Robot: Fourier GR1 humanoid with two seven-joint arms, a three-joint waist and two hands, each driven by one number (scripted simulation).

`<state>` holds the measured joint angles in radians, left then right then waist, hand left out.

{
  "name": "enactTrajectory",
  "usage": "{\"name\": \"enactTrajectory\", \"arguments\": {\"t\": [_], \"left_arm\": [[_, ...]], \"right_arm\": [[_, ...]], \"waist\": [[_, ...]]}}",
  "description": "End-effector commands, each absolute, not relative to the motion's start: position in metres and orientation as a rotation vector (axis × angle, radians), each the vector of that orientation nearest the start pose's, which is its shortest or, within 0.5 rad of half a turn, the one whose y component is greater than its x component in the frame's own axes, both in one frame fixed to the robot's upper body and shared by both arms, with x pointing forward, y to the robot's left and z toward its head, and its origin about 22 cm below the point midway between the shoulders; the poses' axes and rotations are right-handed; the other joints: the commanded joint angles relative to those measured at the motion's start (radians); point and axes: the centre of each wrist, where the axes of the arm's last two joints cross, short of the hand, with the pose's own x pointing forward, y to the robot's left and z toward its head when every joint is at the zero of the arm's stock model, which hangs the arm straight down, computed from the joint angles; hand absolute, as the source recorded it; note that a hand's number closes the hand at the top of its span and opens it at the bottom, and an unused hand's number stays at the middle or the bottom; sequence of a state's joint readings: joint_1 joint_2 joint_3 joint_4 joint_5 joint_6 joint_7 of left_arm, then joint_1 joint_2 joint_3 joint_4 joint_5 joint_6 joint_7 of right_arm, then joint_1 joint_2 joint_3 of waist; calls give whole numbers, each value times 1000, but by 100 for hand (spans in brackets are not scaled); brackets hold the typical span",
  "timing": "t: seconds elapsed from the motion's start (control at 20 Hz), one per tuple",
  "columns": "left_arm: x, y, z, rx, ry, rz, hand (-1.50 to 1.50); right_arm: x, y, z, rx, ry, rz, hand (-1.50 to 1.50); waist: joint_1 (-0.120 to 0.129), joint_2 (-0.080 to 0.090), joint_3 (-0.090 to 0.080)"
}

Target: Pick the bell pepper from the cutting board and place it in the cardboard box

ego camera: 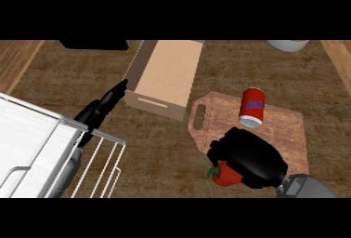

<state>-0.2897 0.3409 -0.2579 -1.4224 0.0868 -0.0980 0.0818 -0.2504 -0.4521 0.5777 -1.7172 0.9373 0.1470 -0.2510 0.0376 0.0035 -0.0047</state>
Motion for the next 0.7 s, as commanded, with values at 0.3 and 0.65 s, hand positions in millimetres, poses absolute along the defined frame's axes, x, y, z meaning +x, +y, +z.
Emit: {"name": "enactTrajectory", "arguments": {"t": [0.3, 0.65], "left_arm": [[287, 218, 37, -27, -1601, -449, 0], [286, 228, 50, -50, -1586, -444, 0]], "right_arm": [[205, -179, 163, -243, -2086, 1729, 150], [190, -191, 197, -248, -2132, 1457, 150]], "waist": [[-49, -9, 4], [-39, -7, 4]]}}
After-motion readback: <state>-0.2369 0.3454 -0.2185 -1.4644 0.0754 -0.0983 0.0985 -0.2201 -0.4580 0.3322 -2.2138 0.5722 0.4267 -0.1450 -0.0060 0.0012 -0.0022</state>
